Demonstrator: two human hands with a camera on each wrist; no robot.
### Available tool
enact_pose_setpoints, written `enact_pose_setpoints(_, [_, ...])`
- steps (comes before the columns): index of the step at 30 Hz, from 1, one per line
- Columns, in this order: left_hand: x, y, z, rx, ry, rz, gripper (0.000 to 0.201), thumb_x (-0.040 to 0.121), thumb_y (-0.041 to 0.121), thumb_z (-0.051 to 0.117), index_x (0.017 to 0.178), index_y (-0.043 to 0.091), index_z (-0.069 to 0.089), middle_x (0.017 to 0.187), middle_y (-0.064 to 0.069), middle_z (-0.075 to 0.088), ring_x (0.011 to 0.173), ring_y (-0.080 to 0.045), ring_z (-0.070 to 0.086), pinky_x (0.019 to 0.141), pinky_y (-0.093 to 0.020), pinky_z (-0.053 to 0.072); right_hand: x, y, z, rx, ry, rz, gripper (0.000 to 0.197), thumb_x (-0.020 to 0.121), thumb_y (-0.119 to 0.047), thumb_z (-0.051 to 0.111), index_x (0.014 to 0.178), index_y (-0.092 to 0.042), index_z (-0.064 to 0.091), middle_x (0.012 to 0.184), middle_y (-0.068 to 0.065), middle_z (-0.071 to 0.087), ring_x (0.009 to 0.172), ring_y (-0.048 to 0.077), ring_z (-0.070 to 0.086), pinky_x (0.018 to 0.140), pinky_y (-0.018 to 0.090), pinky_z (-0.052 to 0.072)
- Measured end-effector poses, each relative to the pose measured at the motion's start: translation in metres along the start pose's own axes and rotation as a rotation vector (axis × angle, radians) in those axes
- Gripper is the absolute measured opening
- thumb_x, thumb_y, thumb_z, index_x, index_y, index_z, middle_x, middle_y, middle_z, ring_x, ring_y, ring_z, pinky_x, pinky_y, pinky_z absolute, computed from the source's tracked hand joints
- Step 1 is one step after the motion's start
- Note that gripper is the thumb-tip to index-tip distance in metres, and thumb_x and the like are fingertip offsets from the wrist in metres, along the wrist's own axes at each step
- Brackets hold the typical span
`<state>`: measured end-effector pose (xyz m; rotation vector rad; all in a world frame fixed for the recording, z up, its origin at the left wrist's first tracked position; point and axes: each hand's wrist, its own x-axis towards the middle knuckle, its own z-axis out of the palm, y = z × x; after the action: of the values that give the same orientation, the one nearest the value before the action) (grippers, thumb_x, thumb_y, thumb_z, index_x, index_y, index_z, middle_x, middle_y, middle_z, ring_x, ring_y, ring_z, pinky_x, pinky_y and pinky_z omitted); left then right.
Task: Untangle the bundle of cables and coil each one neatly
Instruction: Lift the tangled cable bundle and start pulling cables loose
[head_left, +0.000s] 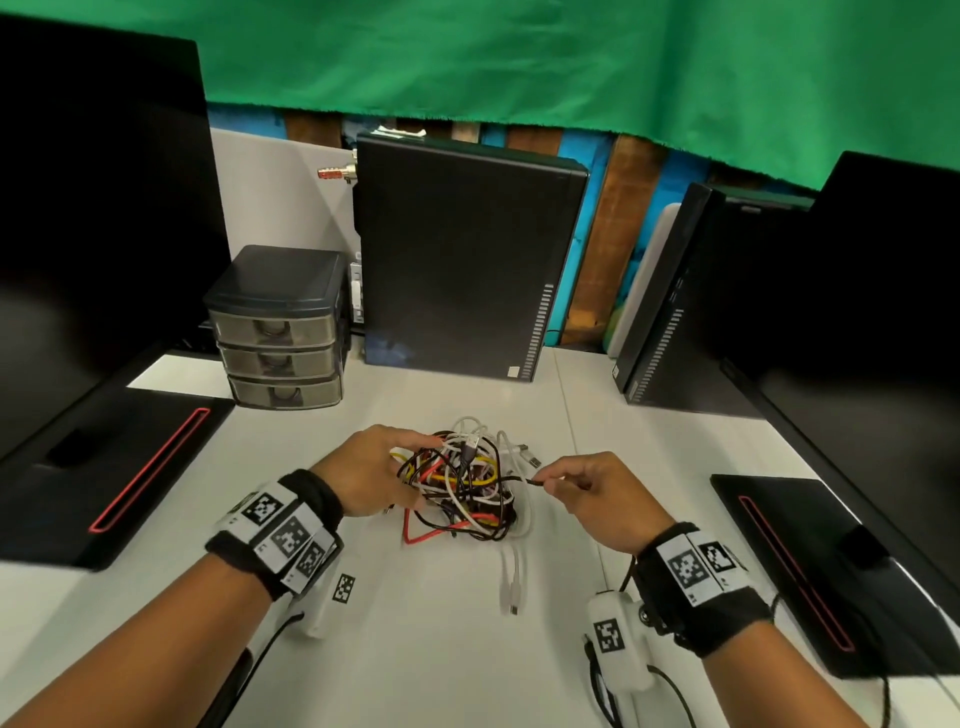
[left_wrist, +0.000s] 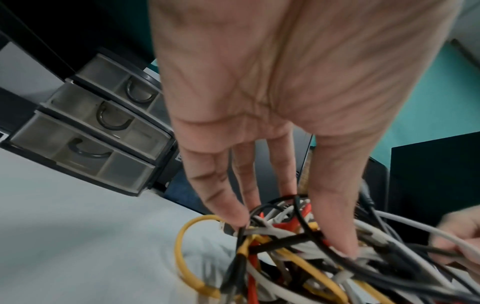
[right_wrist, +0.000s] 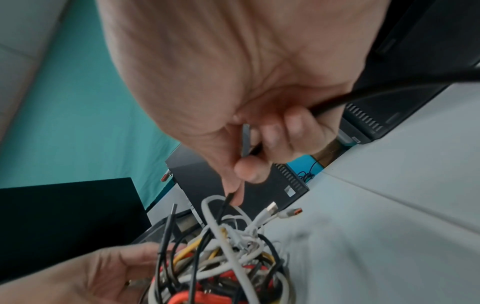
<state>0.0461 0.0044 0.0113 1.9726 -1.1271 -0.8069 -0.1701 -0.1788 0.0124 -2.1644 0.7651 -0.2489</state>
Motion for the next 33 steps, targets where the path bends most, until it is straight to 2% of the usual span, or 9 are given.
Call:
enact_pose_setpoints(4, [0.003,-0.008,-0.005,0.09,0.02,0.021,0.06,0.08,0.008,0.081,0.13,0.036,0.064,0.119,0.013,0.067,0.089,0.0,0.065,0.07,-0.01,0.049,0.008,0.003,0.009,-0.031,-0.02,0.006,0.019,0.099,-0.02,0.059,0.104,-0.025,0.077,0.102,-0.007,0.073,0.095,0.007,0.065,0.08,0.01,0.046])
enact_pose_setpoints(8, [0.005,-0.01,-0.003,0.079,0.114,0.061,0.032,0.084,0.01,0.078,0.11,0.028,0.069,0.108,0.006,0.07,0.094,-0.012,0.067,0.086,-0.031,0.057,0.013,0.003,0.015,0.026,-0.088,-0.016,0.027,0.1,-0.009,0.053,0.098,-0.018,0.078,0.083,0.001,0.071,0.068,0.0,0.059,0.071,0.014,0.047])
enact_pose_setpoints(11, [0.007,-0.009,0.004,0.135,0.235,0.112,0.017,0.092,0.015,0.069,0.09,0.031,0.067,0.097,0.008,0.07,0.09,-0.011,0.067,0.083,-0.028,0.056,0.017,0.005,0.023,-0.024,-0.116,-0.02,0.026,0.097,-0.007,0.054,0.092,-0.018,0.077,0.099,0.011,0.07,0.087,0.021,0.066,0.084,0.028,0.052])
enact_pose_setpoints(15, [0.007,0.006,0.011,0.31,0.423,0.202,0.015,0.096,0.022,0.058,0.087,0.034,0.06,0.085,0.015,0.065,0.08,-0.011,0.062,0.074,-0.03,0.05,0.007,-0.02,0.022,-0.164,0.36,-0.197,0.006,0.092,-0.022,0.067,0.098,-0.023,0.07,0.105,-0.008,0.06,0.086,0.007,0.059,0.069,0.016,0.044])
enact_pose_setpoints(17, [0.007,0.014,0.015,0.299,0.437,0.221,0.016,0.096,0.019,0.055,0.086,0.031,0.061,0.076,0.013,0.065,0.075,-0.011,0.062,0.071,-0.03,0.051,0.0,-0.043,0.022,-0.126,0.438,-0.337,0.007,0.091,-0.028,0.068,0.095,-0.023,0.071,0.098,-0.01,0.061,0.084,0.005,0.058,0.067,0.02,0.046])
enact_pose_setpoints(20, [0.006,0.02,0.017,0.115,0.403,0.202,0.019,0.094,0.015,0.06,0.083,0.027,0.069,0.076,0.01,0.07,0.076,-0.008,0.065,0.077,-0.031,0.054,-0.006,-0.067,0.029,-0.222,0.282,-0.367,0.011,0.091,-0.033,0.066,0.091,-0.024,0.074,0.093,-0.009,0.065,0.083,0.009,0.06,0.073,0.028,0.051])
enact_pose_setpoints(27, [-0.001,0.008,0.007,-0.071,0.051,0.23,0.061,0.086,-0.021,0.048,0.109,0.031,0.069,0.107,0.005,0.075,0.106,-0.007,0.068,0.088,-0.022,0.054,-0.008,-0.068,0.054,-0.536,0.009,-0.174,0.065,0.074,-0.071,0.069,0.125,-0.034,0.055,0.119,-0.009,0.064,0.106,0.016,0.059,0.089,0.032,0.05])
enact_pose_setpoints(30, [-0.001,0.002,0.012,0.044,0.107,0.224,0.056,0.08,-0.011,0.068,0.116,0.032,0.066,0.099,0.01,0.074,0.097,-0.001,0.067,0.08,-0.013,0.05,-0.008,-0.065,0.063,-0.596,0.001,-0.12,0.086,0.062,-0.082,0.067,0.13,-0.035,0.044,0.13,-0.008,0.056,0.117,0.02,0.052,0.101,0.042,0.045])
enact_pose_setpoints(33, [0.003,0.003,0.02,0.061,0.153,0.229,0.055,0.071,0.008,0.084,0.118,0.032,0.067,0.093,0.011,0.075,0.088,-0.005,0.07,0.085,-0.027,0.057,-0.006,-0.06,0.074,-0.617,0.078,-0.125,0.083,0.071,-0.074,0.066,0.135,-0.03,0.038,0.135,-0.004,0.049,0.123,0.022,0.046,0.099,0.04,0.045])
